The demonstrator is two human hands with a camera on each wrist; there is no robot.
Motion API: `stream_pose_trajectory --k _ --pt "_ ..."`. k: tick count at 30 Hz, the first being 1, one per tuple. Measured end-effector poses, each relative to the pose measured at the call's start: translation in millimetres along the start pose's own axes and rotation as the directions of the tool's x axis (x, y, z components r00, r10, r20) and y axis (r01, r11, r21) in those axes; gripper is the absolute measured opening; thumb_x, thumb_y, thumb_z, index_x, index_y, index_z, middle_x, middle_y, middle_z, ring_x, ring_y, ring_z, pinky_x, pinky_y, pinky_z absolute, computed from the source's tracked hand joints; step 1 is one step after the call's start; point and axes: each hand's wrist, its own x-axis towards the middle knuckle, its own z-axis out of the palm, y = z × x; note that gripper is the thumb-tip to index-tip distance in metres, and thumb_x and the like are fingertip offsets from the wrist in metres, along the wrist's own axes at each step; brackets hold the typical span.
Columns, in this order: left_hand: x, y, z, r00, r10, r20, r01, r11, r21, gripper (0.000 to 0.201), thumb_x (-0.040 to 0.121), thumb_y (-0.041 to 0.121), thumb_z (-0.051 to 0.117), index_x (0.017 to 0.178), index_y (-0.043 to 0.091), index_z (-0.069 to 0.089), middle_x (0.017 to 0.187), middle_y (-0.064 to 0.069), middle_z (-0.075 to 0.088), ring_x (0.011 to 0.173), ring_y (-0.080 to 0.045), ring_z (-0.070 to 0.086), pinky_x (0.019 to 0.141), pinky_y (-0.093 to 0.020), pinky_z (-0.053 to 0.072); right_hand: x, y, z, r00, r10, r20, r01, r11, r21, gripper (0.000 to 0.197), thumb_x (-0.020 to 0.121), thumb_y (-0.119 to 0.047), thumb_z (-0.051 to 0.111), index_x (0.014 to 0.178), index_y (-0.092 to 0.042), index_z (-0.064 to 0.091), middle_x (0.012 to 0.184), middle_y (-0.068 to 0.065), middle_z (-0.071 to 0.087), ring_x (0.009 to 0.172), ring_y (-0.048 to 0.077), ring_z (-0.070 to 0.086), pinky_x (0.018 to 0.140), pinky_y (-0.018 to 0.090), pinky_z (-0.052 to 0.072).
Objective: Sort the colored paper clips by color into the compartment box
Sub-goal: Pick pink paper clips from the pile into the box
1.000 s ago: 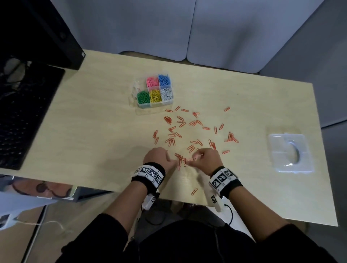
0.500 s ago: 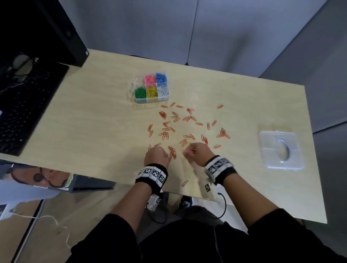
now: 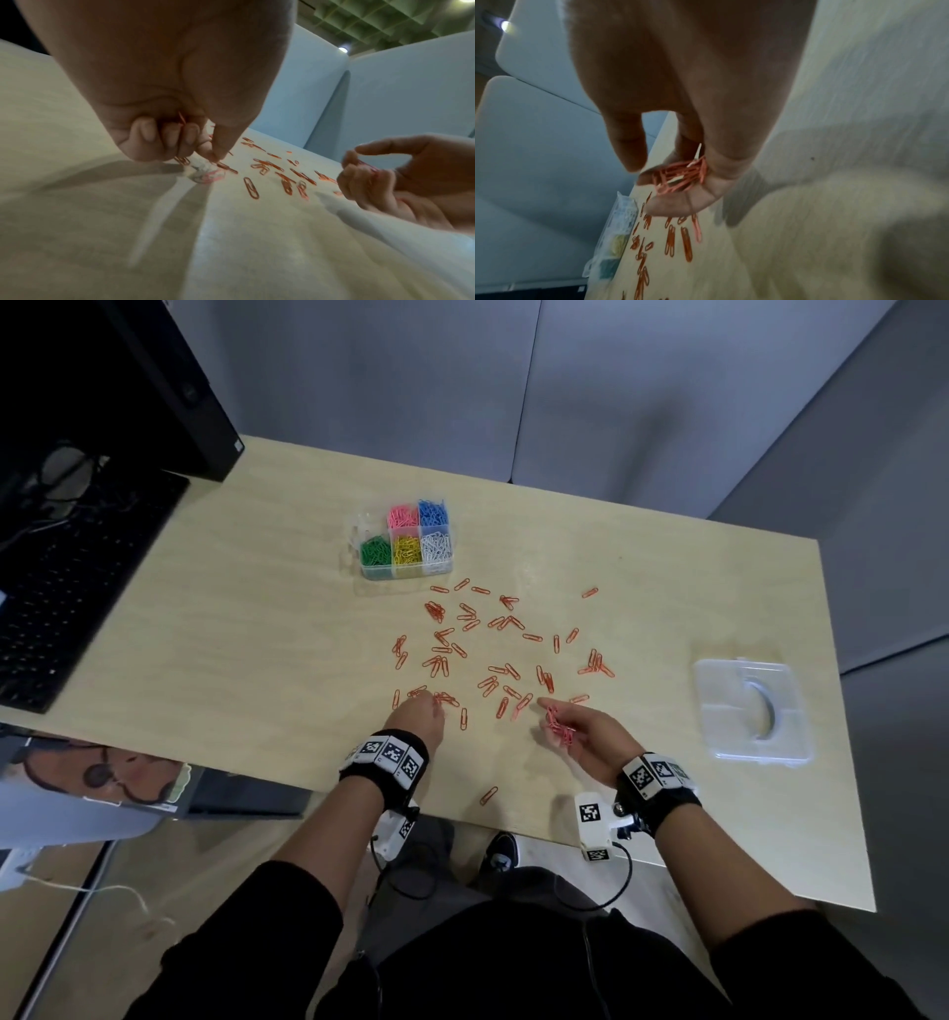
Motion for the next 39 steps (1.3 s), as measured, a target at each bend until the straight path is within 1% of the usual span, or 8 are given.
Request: stream_pose_trajectory --k 6,9,12,16,21,23,28,39 --pt "6.0 -12.4 -20.6 0.989 -0.082 -0.124 0.073 0.994 -0.078 0.026 0.085 0.042 0.071 0.087 0.017 0.068 0.09 0.001 0.065 0.088 -0.021 0.064 0.079 -0.029 0.053 13.2 0.1 17.2 0.992 0.047 -0.118 -0.071 0.974 -0.213 0.033 0.09 -0.037 0.067 0.066 -0.016 0.058 0.062 0.002 0.049 0.053 0.016 0.045 0.05 0.026 0.042" --pt "5.0 -13.6 -23.0 0.982 -0.115 -0.151 0.105 0.992 -0.074 0.023 0.077 0.038 0.079 0.083 0.018 0.068 0.104 -0.004 0.07 0.096 -0.023 0.066 0.084 -0.03 0.055 22.5 3.2 22.8 0.938 -0.209 -0.277 -0.083 0.641 -0.763 0.045 0.073 -0.045 0.082 0.051 -0.021 0.052 0.052 -0.002 0.047 0.047 0.016 0.041 0.051 0.026 0.037" --pt "2.8 -13.4 -17.5 0.981 -0.117 -0.157 0.112 0.993 -0.039 0.023 0.076 0.035 0.081 0.086 0.018 0.071 0.109 -0.007 0.071 0.098 -0.023 0.067 0.087 -0.031 0.055 27.2 6.5 35.3 0.87 -0.402 -0.286 -0.125 0.38 -0.916 0.04 0.069 -0.046 0.084 0.057 -0.017 0.06 0.061 -0.006 0.065 0.058 0.012 0.06 0.055 0.021 0.046" --pt "3.7 -8.9 -9.9 0.978 -0.126 -0.168 0.122 0.992 -0.035 0.014 0.079 0.035 0.078 0.08 0.021 0.074 0.097 -0.004 0.074 0.09 -0.023 0.069 0.082 -0.028 0.055 37.2 15.7 45.0 0.857 -0.444 -0.26 -0.152 0.264 -0.952 0.023 0.077 -0.026 0.072 0.059 -0.014 0.066 0.057 -0.003 0.063 0.058 0.017 0.061 0.061 0.027 0.056" --pt "8.0 -5.7 -10.4 0.994 -0.092 -0.066 0.092 0.996 -0.005 0.02 0.089 0.033 0.068 0.08 0.015 0.071 0.092 -0.004 0.073 0.086 -0.024 0.068 0.079 -0.028 0.052 40.5 10.1 39.5 0.922 -0.354 -0.159 -0.115 0.14 -0.983 0.024 0.083 -0.018 0.062 0.062 -0.008 0.065 0.054 0.001 0.057 0.049 0.015 0.05 0.048 0.018 0.04" --pt "9.6 -7.1 -12.0 0.999 -0.038 -0.001 0.038 0.998 0.059 0.024 0.096 0.03 0.058 0.088 0.008 0.067 0.09 -0.006 0.07 0.086 -0.026 0.066 0.077 -0.031 0.052 36.3 1.7 37.3 0.965 -0.236 -0.114 -0.072 0.179 -0.981 0.023 0.087 -0.021 0.063 0.072 -0.005 0.066 0.066 0.003 0.061 0.057 0.015 0.052 0.052 0.02 0.041" --pt "18.5 -9.5 -37.6 0.999 0.038 0.022 -0.037 0.999 -0.005 0.026 0.099 0.024 0.038 0.088 0.006 0.052 0.082 -0.012 0.059 0.071 -0.025 0.049 0.062 -0.032 0.037 24.2 -22.1 42.0 0.993 0.108 -0.051 -0.118 0.823 -0.556 0.026 0.09 -0.01 0.042 0.066 -0.019 0.038 0.061 0.0 0.028 0.047 0.012 0.024 0.04 0.021 0.021" --pt "107.4 19.3 -159.7 0.966 0.199 -0.165 -0.232 0.948 -0.217 0.038 0.102 0.033 0.044 0.072 0.012 0.053 0.067 -0.002 0.055 0.057 -0.012 0.047 0.053 -0.023 0.035 59.5 -93.1 160.3 0.968 0.126 0.218 0.023 0.816 -0.577 0.03 0.101 -0.015 0.038 0.071 -0.018 0.036 0.061 -0.002 0.031 0.05 0.009 0.024 0.039 0.017 0.02"
